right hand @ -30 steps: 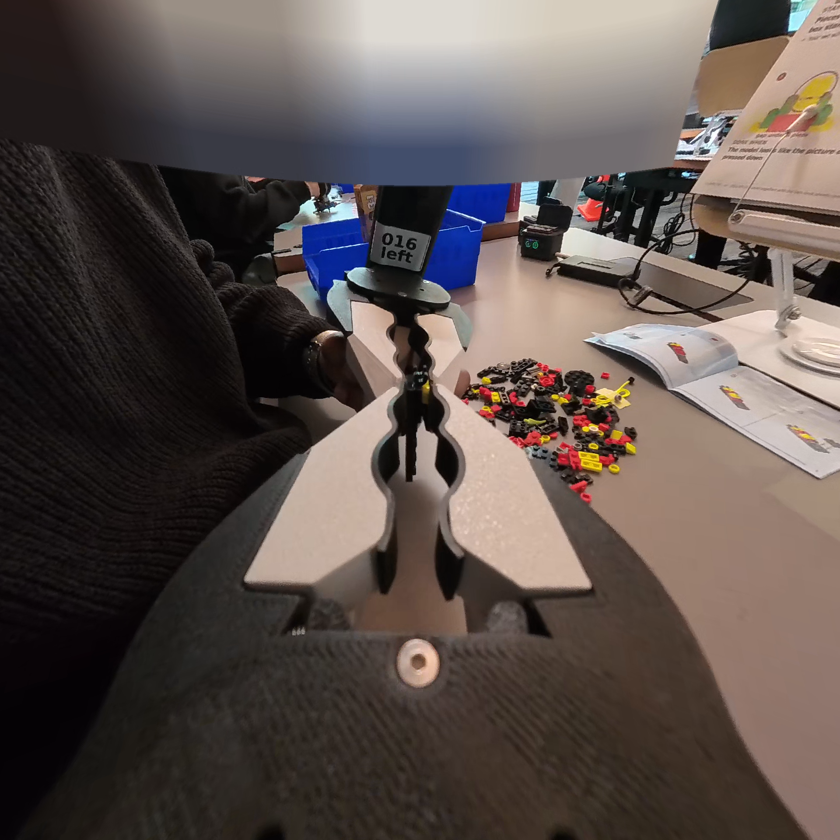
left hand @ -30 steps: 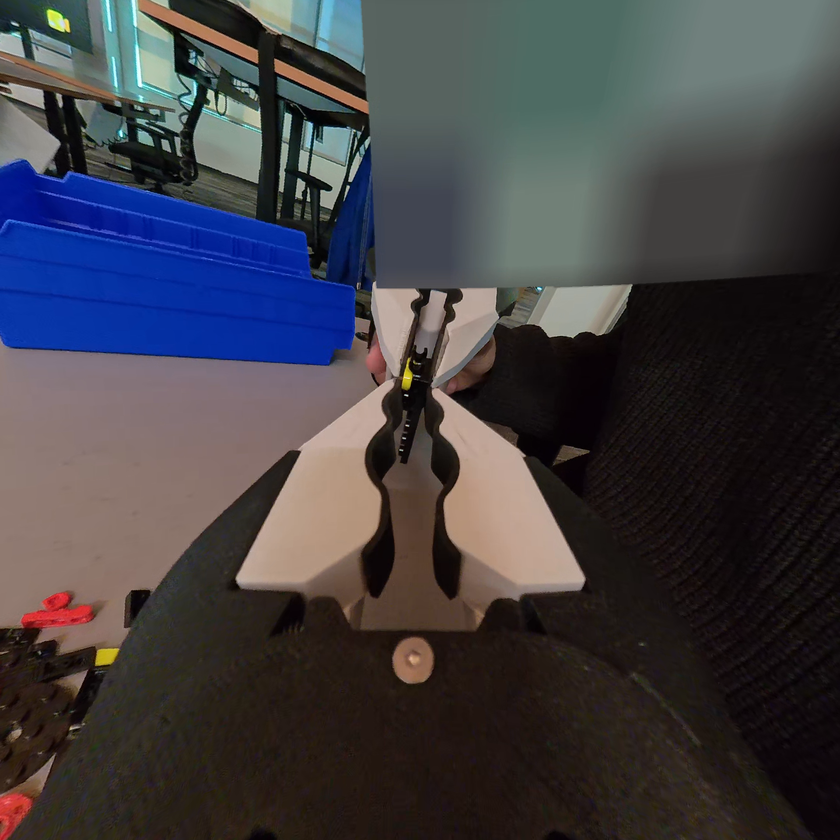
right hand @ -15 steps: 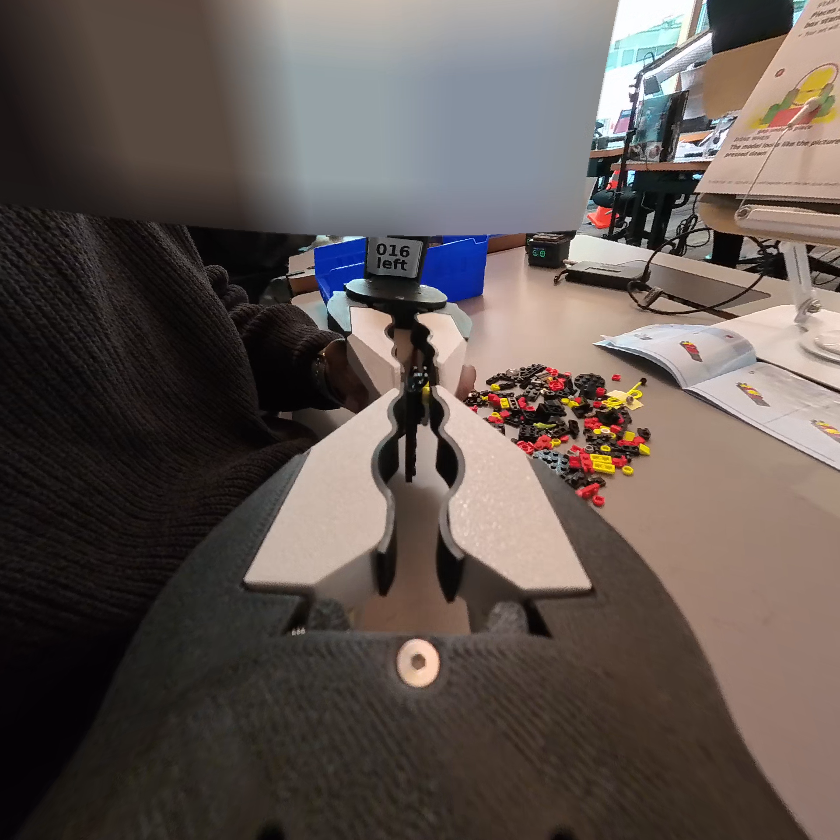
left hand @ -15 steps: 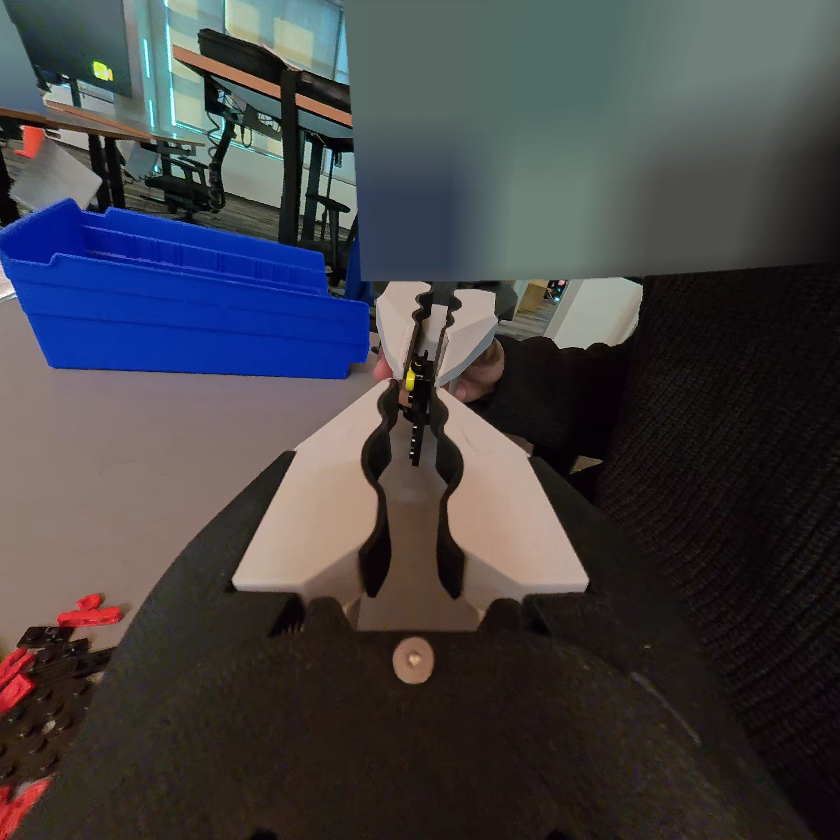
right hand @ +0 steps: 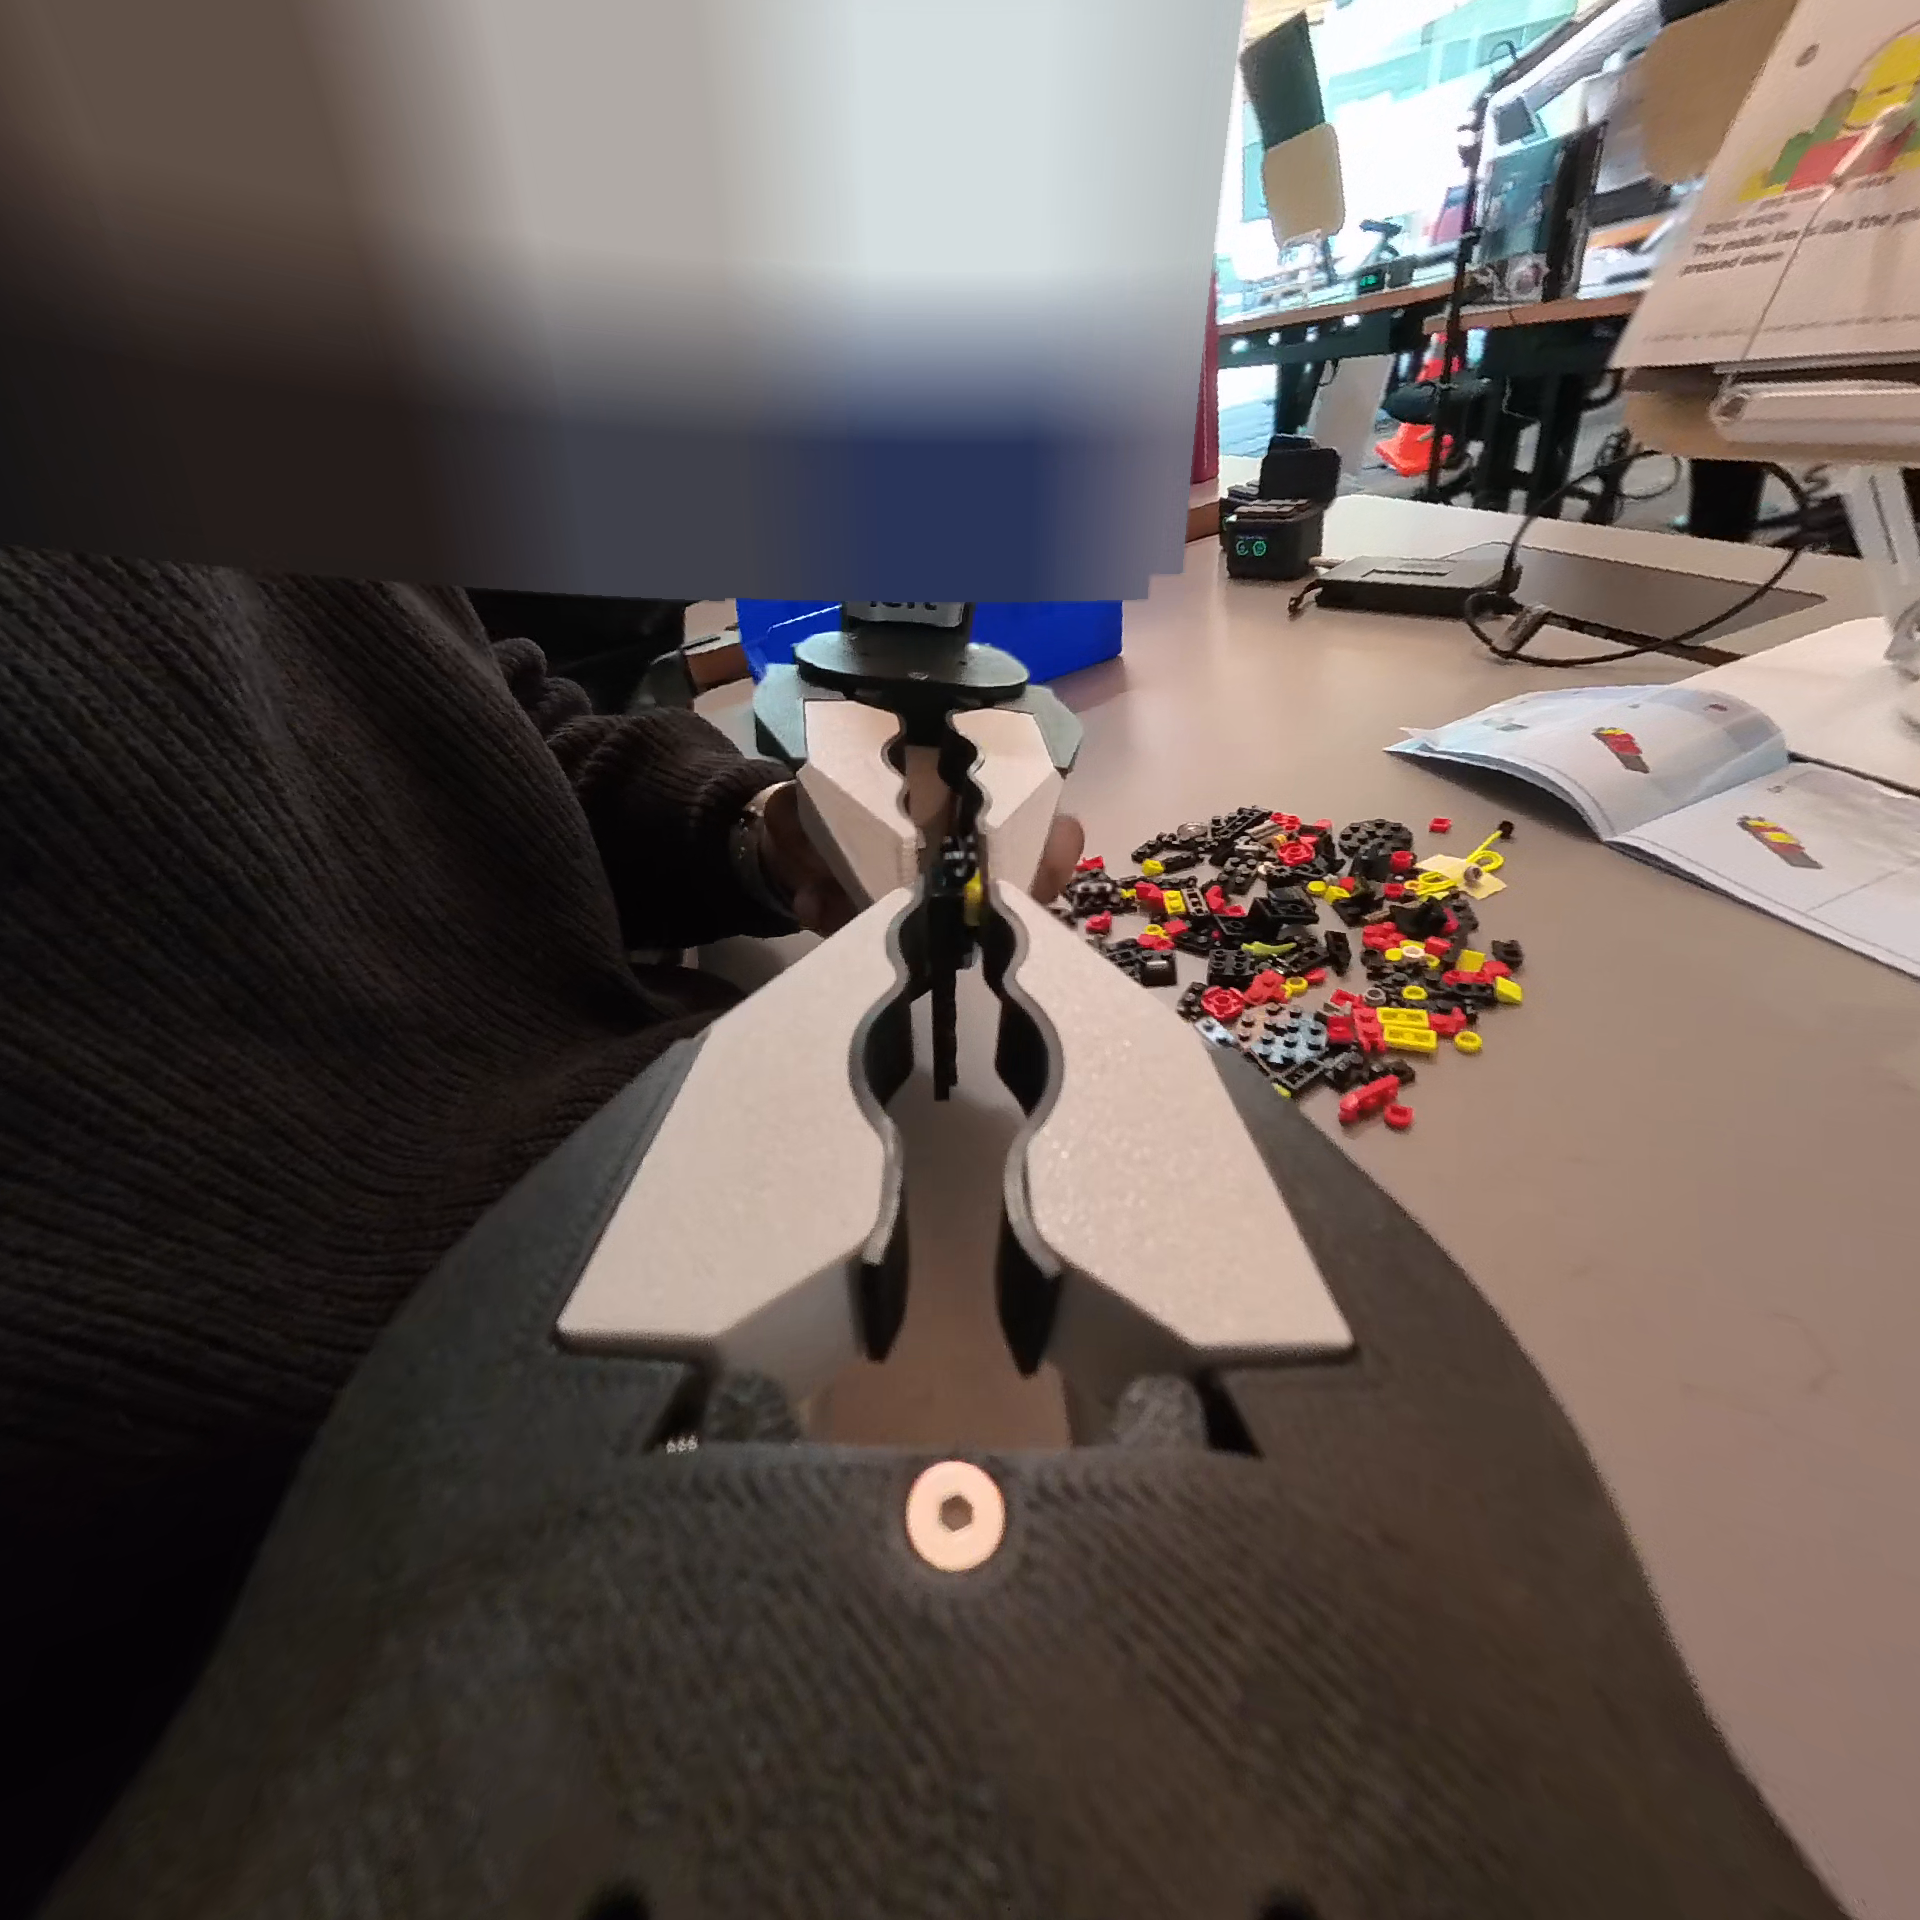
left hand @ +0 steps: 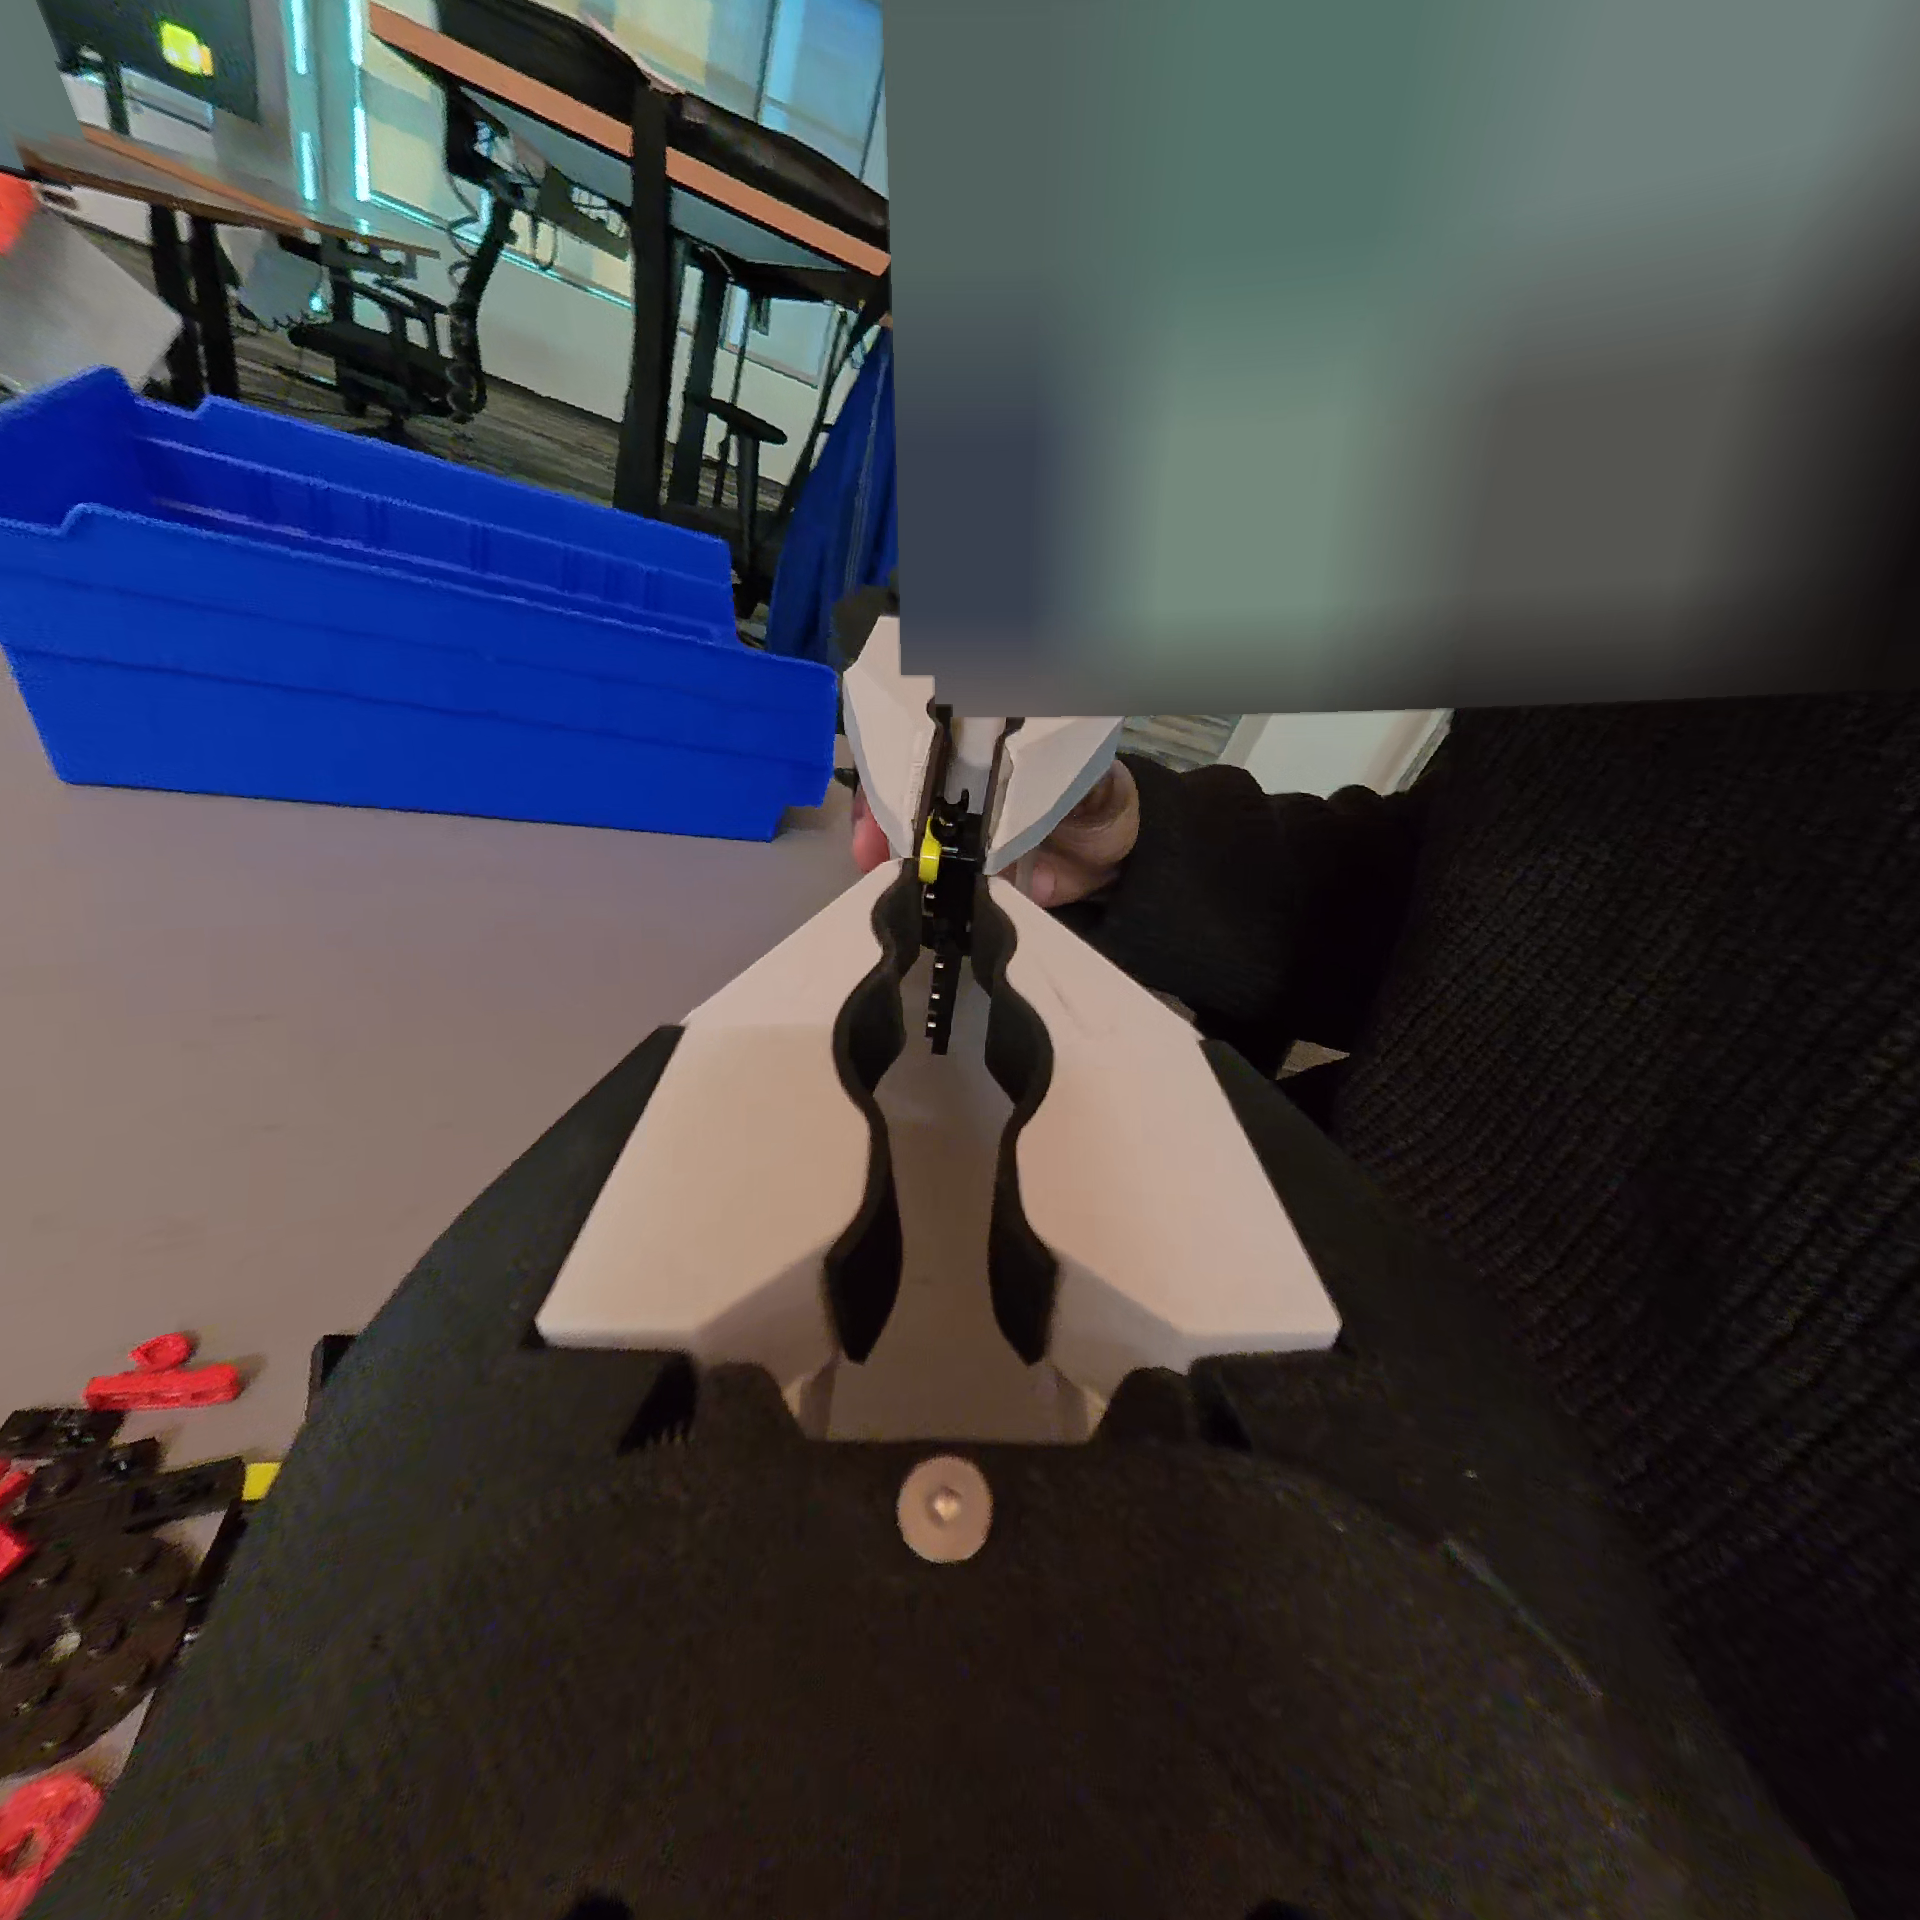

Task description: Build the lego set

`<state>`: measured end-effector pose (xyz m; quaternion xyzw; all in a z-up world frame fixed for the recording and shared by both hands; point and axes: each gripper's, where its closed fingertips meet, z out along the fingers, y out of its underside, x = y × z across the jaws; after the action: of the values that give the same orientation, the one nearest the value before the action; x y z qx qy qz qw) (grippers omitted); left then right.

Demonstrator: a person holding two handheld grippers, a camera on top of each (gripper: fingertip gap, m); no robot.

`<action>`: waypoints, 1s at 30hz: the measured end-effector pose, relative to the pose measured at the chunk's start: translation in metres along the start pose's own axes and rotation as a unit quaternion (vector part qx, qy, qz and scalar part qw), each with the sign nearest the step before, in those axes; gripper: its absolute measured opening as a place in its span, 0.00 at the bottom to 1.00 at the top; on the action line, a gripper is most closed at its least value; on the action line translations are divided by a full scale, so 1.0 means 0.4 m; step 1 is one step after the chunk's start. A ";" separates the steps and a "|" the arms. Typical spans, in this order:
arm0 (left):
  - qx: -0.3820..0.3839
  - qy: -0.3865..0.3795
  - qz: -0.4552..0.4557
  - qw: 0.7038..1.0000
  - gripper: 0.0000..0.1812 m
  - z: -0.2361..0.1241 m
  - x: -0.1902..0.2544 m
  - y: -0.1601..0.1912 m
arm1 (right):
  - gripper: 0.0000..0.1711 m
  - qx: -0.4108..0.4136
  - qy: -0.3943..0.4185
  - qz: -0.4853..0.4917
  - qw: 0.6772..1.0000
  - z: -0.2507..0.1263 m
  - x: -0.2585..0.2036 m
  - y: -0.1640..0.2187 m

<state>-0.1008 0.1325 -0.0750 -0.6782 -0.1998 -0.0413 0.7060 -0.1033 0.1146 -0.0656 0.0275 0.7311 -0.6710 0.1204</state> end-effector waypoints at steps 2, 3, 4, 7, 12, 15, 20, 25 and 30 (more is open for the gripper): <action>-0.002 -0.026 -0.001 1.000 0.05 0.003 -0.021 0.006 | 0.05 0.000 0.015 0.007 1.000 -0.003 0.019 0.009; -0.003 -0.047 0.005 0.999 0.05 0.001 -0.038 0.010 | 0.05 -0.003 0.030 0.006 1.000 -0.004 0.033 0.013; -0.005 -0.072 0.015 0.997 0.11 -0.005 -0.059 0.012 | 0.05 -0.004 0.052 0.003 0.999 -0.008 0.050 0.013; 0.008 -0.161 0.011 0.987 0.21 -0.047 -0.142 -0.003 | 0.04 -0.046 0.162 -0.036 0.985 -0.024 0.129 0.044; 0.066 -0.230 -0.086 0.967 0.20 -0.125 -0.238 -0.028 | 0.05 -0.250 0.272 -0.162 0.915 -0.021 0.205 0.185; 0.074 -0.258 -0.127 0.955 0.20 -0.147 -0.270 -0.016 | 0.05 -0.346 0.267 -0.212 0.874 -0.008 0.203 0.254; 0.064 -0.294 -0.128 0.945 0.21 -0.162 -0.292 -0.003 | 0.09 -0.405 0.231 -0.247 0.849 0.009 0.175 0.311; 0.051 -0.287 -0.122 0.949 0.19 -0.150 -0.283 0.005 | 0.12 -0.369 0.215 -0.195 0.883 0.018 0.152 0.291; 0.052 -0.278 -0.123 0.951 0.17 -0.143 -0.275 0.004 | 0.19 -0.342 0.223 -0.115 0.906 -0.004 0.166 0.286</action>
<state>-0.1882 0.0536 -0.1139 -0.5952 -0.4724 0.0729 0.6460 -0.1450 0.1194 -0.1910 0.0492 0.9214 -0.3656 -0.1220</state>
